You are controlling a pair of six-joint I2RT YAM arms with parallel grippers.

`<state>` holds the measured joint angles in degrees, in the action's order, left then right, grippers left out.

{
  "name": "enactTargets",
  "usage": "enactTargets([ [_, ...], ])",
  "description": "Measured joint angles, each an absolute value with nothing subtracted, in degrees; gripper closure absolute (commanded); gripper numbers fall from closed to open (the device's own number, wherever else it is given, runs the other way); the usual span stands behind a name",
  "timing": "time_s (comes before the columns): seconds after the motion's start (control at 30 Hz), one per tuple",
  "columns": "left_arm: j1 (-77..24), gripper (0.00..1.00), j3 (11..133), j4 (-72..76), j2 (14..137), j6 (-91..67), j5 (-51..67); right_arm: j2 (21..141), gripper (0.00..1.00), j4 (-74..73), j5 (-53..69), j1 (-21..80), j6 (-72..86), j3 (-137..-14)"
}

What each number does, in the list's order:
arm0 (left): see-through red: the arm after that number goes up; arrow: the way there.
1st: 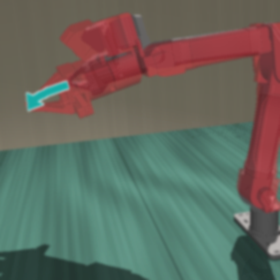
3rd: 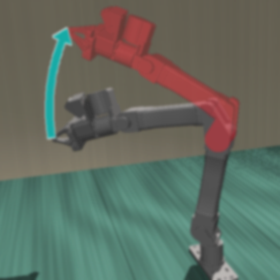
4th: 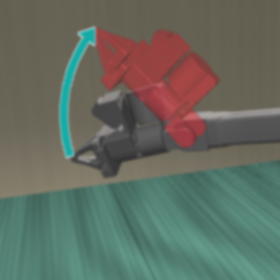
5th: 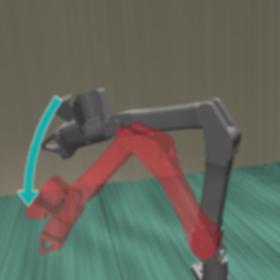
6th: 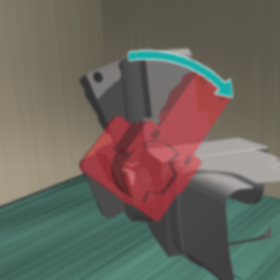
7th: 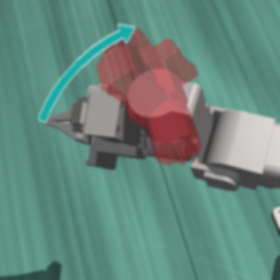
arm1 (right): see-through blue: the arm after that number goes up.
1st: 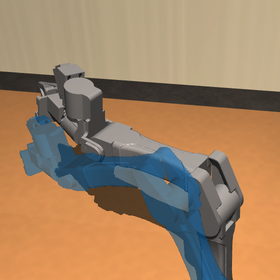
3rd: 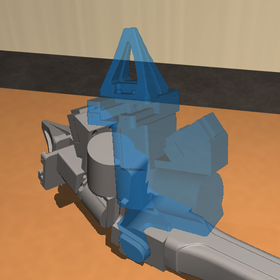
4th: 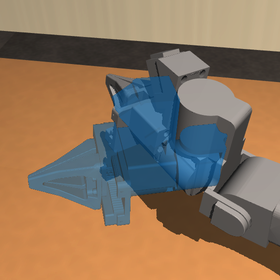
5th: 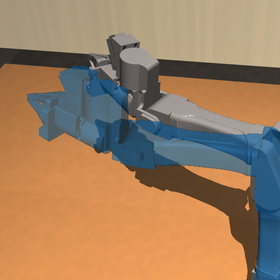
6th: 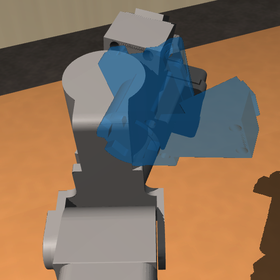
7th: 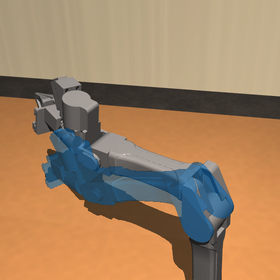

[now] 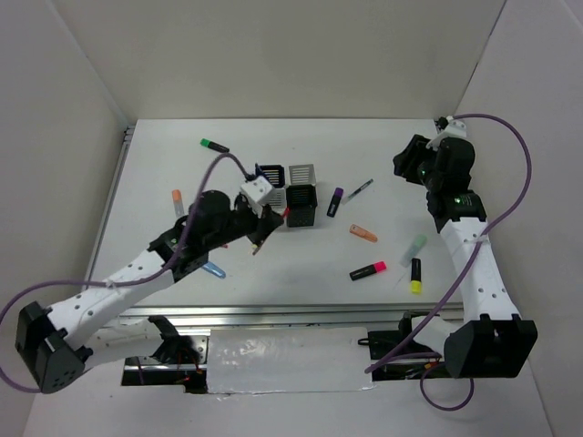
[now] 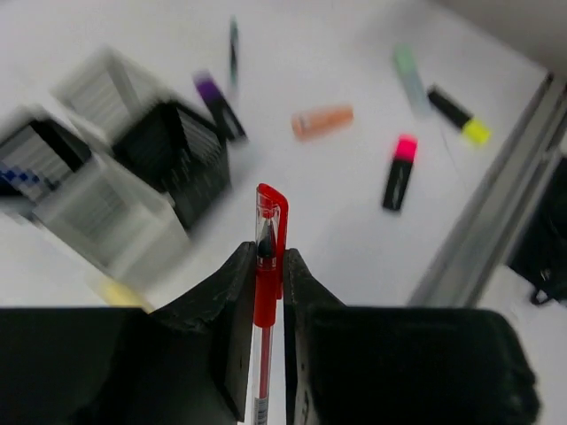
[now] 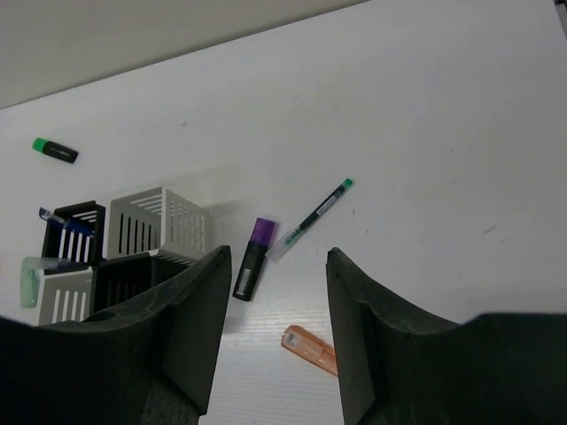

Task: Sort the stationery into containers
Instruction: Pick up the pen from the center of the board, then place the pen in the storage box.

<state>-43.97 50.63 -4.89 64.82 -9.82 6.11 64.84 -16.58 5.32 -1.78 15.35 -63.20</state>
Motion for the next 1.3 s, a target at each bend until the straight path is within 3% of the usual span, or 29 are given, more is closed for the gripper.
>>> enactTargets([
  [0.17, -38.61, 1.0, 55.72, 5.78, 61.69, -2.37, 6.72, 65.52, 0.51, -16.86, 6.0, -1.76, 15.35, -63.2],
  [0.37, -27.7, 1.0, 61.47, 19.11, 73.95, 0.12, 10.96, 73.76, 0.59, -20.73, 9.5, -2.0, 15.07, -65.69],
  [0.6, -20.12, 1.0, 66.54, 33.01, 88.16, -1.78, 17.21, 80.16, 0.6, -25.32, 13.78, -3.18, 14.59, -67.85],
  [0.93, -19.38, 1.0, 71.42, 42.41, 97.45, -9.13, 20.23, 84.18, 0.62, -26.28, 17.08, -3.27, 13.85, -70.46],
  [1.3, -21.39, 0.98, 70.26, 48.53, 103.28, -14.06, 15.7, 86.8, 0.59, -26.65, 18.44, -3.11, 12.51, -72.66],
])
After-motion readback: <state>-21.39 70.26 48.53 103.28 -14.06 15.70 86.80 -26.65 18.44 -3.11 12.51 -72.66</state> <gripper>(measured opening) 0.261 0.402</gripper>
